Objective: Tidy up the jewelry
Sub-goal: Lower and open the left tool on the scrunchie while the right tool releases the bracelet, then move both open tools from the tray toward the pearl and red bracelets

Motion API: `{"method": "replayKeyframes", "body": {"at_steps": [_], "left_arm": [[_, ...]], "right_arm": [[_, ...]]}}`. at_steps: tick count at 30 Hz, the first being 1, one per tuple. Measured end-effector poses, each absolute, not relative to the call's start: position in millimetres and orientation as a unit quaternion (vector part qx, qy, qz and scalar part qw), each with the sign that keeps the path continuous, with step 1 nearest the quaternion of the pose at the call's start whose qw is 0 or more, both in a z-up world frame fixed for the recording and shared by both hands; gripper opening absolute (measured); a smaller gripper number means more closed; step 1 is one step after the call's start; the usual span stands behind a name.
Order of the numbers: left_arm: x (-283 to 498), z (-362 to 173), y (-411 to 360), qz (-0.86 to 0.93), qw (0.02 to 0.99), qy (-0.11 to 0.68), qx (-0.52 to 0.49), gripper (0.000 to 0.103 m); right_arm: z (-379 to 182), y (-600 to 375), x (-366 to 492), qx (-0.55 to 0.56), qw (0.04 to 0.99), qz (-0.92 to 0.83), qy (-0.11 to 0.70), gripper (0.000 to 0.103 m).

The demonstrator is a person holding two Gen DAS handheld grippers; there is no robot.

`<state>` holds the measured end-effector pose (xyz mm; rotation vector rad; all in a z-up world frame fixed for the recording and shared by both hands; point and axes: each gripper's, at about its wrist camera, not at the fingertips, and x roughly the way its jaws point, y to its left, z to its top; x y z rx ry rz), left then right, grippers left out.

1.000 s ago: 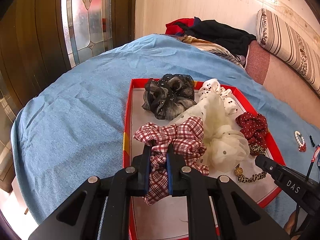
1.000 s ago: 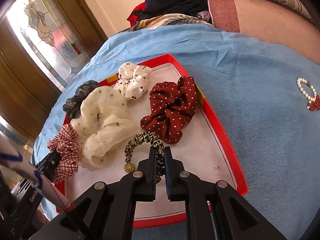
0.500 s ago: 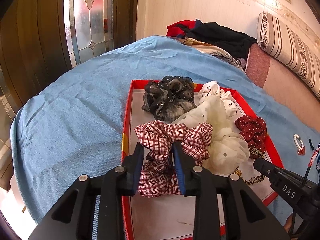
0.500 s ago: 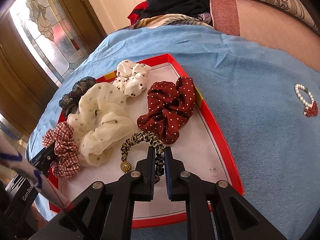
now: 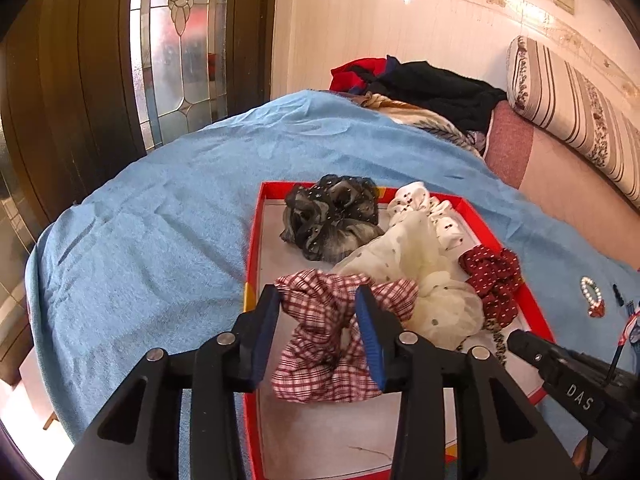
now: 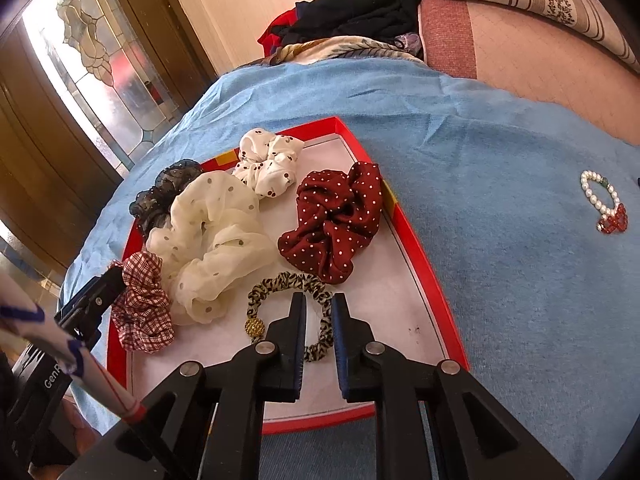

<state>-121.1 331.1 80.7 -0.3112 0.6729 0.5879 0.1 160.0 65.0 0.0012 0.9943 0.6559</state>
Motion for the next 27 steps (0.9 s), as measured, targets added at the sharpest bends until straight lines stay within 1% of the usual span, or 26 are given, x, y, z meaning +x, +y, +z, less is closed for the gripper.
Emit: {"method": "replayKeyframes", "body": {"at_steps": [5,10,27], "left_arm": [[-117,86,320,0.275,0.896,0.319,-0.143,0.041],[-109,89,301,0.261,0.903,0.316,-0.127,0.046],[-76,99,227,0.204,0.926,0.309,-0.077,0.050]], "right_arm": [[72,154,-9,0.002,0.829,0.315,0.463,0.014],[77,144,-14,0.008,0.829,0.317,0.461,0.014],[90,71,-7,0.037,0.843,0.282,0.456,0.015]]}}
